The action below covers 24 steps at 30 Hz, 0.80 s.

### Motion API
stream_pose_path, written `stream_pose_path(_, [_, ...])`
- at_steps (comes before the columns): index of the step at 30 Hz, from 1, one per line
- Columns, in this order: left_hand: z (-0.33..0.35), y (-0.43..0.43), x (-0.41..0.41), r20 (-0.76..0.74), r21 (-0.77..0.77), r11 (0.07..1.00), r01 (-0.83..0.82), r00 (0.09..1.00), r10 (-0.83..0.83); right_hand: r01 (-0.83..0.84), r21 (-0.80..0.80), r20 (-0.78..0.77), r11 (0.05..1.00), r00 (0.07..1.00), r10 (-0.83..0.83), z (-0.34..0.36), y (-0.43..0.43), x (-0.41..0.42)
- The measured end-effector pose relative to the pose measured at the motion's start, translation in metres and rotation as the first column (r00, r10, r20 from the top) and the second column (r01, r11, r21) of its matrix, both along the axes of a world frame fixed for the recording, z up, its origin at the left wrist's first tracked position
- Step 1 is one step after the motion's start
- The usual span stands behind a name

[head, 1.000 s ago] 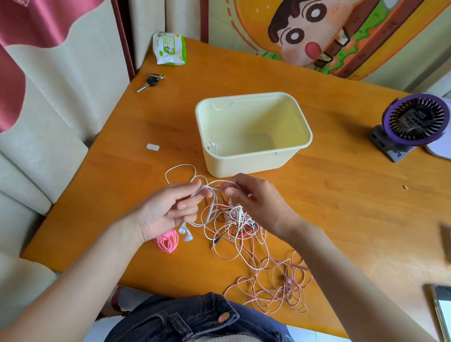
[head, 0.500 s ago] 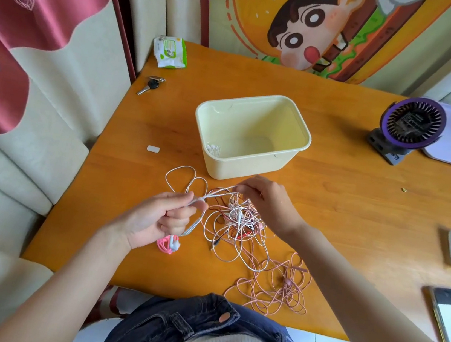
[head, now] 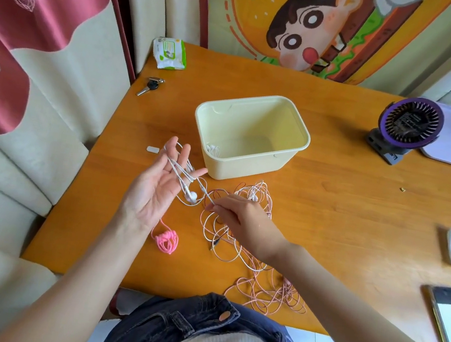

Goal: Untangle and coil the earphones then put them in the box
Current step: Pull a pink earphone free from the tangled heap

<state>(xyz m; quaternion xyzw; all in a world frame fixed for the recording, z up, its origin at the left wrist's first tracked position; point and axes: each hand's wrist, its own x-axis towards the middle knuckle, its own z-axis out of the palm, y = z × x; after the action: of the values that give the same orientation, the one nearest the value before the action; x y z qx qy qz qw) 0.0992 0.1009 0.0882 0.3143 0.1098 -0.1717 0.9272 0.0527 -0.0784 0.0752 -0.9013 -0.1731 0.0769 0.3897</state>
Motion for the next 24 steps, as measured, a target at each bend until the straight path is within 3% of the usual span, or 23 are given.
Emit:
stream_pose_path(1, [-0.002,-0.002,0.002,0.003,-0.051,0.998,-0.039,0.999,0.040,-0.004,-0.003,0.004,1.000,1.000,0.004,0.001,0.001,-0.001])
stream_pose_path(2, [-0.001,-0.003,0.003,0.039,0.007,1.000,-0.030,0.999,0.029,-0.008,-0.004,0.010,1.000,1.000,0.008,0.003,0.002,-0.001])
stream_pose_path(4, [-0.004,-0.004,0.003,0.129,0.287,0.958,0.013,0.990,-0.052,-0.018,-0.014,0.032,1.000,0.999,0.019,0.008,0.002,-0.002])
stream_pose_path(6, [-0.010,-0.004,-0.001,0.205,0.573,0.818,0.040,0.960,-0.190,-0.019,-0.028,0.068,0.999,0.997,0.021,0.013,0.001,-0.001])
stream_pose_path(9, [-0.017,-0.002,-0.006,0.283,0.868,0.494,-0.050,0.868,-0.409,0.020,-0.049,0.097,0.999,0.995,-0.015,0.023,-0.003,0.001])
stream_pose_path(10, [-0.017,-0.003,-0.007,0.261,0.895,0.444,-0.040,0.854,-0.450,0.035,-0.063,0.107,0.997,0.994,-0.028,0.025,-0.005,0.003])
stream_pose_path(12, [-0.018,-0.005,-0.010,0.185,0.891,0.447,0.074,0.841,-0.508,0.070,-0.088,0.131,0.994,0.990,-0.058,0.030,-0.009,0.008])
stream_pose_path(16, [-0.011,-0.008,-0.015,0.103,0.746,0.608,0.272,0.855,-0.509,0.199,-0.059,0.148,0.978,0.971,-0.189,0.037,-0.018,0.021])
stream_pose_path(19, [-0.006,-0.004,-0.018,0.035,0.366,0.824,0.433,0.878,-0.477,0.259,-0.021,0.126,0.966,0.959,-0.255,0.037,-0.019,0.027])
stream_pose_path(21, [-0.006,0.000,-0.020,0.071,0.112,0.872,0.477,0.871,-0.485,0.265,-0.004,0.096,0.964,0.960,-0.264,0.034,-0.017,0.027])
stream_pose_path(24, [-0.009,0.006,-0.017,0.207,-0.202,0.843,0.498,0.863,-0.460,0.266,-0.005,0.035,0.964,0.963,-0.265,0.026,-0.008,0.022])
